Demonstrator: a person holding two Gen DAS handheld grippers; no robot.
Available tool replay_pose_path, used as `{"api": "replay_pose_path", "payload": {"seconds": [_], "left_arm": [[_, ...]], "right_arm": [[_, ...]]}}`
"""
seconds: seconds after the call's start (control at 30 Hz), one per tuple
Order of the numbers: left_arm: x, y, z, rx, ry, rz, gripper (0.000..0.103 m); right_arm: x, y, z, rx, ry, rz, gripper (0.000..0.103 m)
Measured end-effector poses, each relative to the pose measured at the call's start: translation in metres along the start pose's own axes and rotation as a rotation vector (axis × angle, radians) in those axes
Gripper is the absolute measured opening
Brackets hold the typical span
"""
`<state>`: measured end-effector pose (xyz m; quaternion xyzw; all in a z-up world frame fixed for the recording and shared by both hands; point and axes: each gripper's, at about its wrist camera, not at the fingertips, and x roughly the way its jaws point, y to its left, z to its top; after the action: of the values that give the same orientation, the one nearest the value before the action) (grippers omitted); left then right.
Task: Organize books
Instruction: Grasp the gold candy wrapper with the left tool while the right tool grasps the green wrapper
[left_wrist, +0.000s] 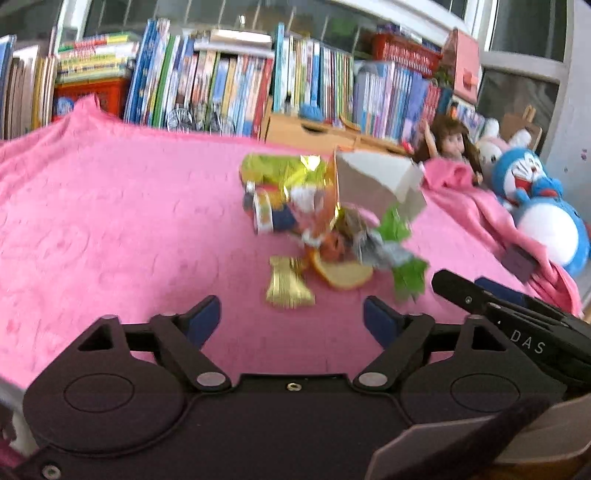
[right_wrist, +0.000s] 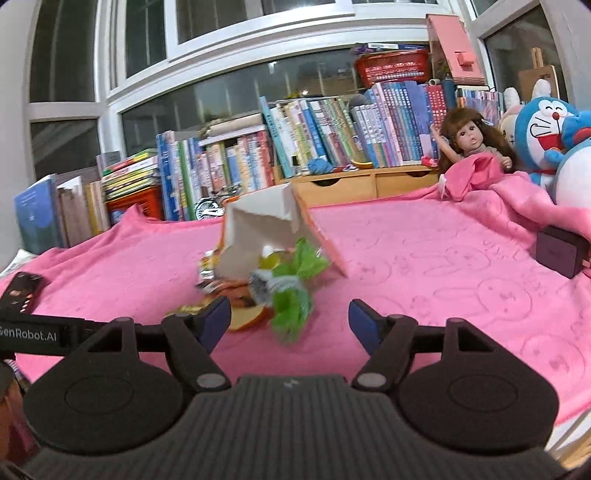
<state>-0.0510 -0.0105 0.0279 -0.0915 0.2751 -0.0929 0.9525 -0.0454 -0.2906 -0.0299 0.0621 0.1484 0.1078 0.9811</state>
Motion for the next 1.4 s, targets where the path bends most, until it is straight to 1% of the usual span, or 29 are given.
{"api": "replay_pose_path", "payload": {"seconds": [0.03, 0.1, 0.2, 0.3, 0.43, 0.5, 0.67, 0.8, 0.87, 0.93, 0.97, 1.0, 1.03, 1.07, 1.1, 1.13, 1.17, 1.23, 1.4], "left_arm": [[0.007, -0.001, 0.000, 0.000, -0.014, 0.012, 0.087], [0.022, -0.001, 0.002, -0.012, -0.013, 0.035, 0.087], [0.041, 0.003, 0.004, -0.045, 0.009, 0.022, 0.087], [0.053, 0.007, 0.003, -0.049, 0.021, 0.025, 0.087], [0.059, 0.007, 0.000, -0.029, -0.002, 0.026, 0.086], [0.061, 0.007, 0.000, -0.022, -0.011, 0.029, 0.081], [0.062, 0.004, 0.000, -0.021, -0.040, 0.032, 0.080], [0.062, 0.001, -0.001, 0.015, -0.065, 0.051, 0.077], [0.063, -0.001, -0.001, 0.040, -0.063, 0.058, 0.068], [0.064, -0.002, -0.002, 0.056, -0.058, 0.046, 0.060], [0.065, -0.002, -0.003, 0.054, -0.050, 0.043, 0.052], [0.067, -0.001, -0.003, 0.049, -0.036, 0.041, 0.044], [0.069, 0.000, -0.003, 0.042, -0.024, 0.037, 0.041], [0.071, 0.001, -0.004, 0.033, -0.011, 0.029, 0.037], [0.073, 0.002, -0.004, 0.027, -0.002, 0.015, 0.031], [0.073, 0.002, -0.004, 0.026, 0.005, 0.001, 0.030], [0.074, 0.001, -0.004, 0.030, 0.015, -0.009, 0.030], [0.074, 0.001, -0.004, 0.030, 0.015, -0.002, 0.030], [0.070, 0.004, -0.002, 0.012, 0.011, 0.010, 0.027]], "right_arm": [[0.005, -0.001, 0.001, 0.006, 0.000, -0.003, 0.081], [0.015, -0.003, 0.002, 0.017, 0.002, -0.005, 0.081], [0.030, -0.004, 0.002, 0.019, 0.011, -0.008, 0.081], [0.043, -0.003, 0.001, 0.013, 0.022, -0.006, 0.081], [0.053, 0.001, -0.001, 0.000, 0.030, -0.009, 0.081], [0.057, 0.003, -0.002, -0.006, 0.032, -0.011, 0.081], [0.062, 0.008, -0.004, -0.026, 0.028, -0.025, 0.081], [0.065, 0.011, -0.005, -0.050, 0.020, -0.038, 0.079], [0.067, 0.011, -0.006, -0.058, 0.019, -0.045, 0.076], [0.067, 0.011, -0.007, -0.057, 0.019, -0.048, 0.069], [0.068, 0.011, -0.007, -0.055, 0.021, -0.047, 0.066], [0.068, 0.011, -0.007, -0.051, 0.023, -0.046, 0.060], [0.069, 0.011, -0.008, -0.049, 0.028, -0.040, 0.056], [0.069, 0.011, -0.008, -0.048, 0.032, -0.033, 0.054], [0.068, 0.012, -0.009, -0.048, 0.033, -0.029, 0.049], [0.067, 0.013, -0.009, -0.052, 0.032, -0.026, 0.044], [0.066, 0.014, -0.010, -0.057, 0.029, -0.026, 0.044], [0.063, 0.016, -0.010, -0.069, 0.018, -0.024, 0.039], [0.052, 0.019, -0.009, -0.074, 0.004, -0.013, 0.038]]}}
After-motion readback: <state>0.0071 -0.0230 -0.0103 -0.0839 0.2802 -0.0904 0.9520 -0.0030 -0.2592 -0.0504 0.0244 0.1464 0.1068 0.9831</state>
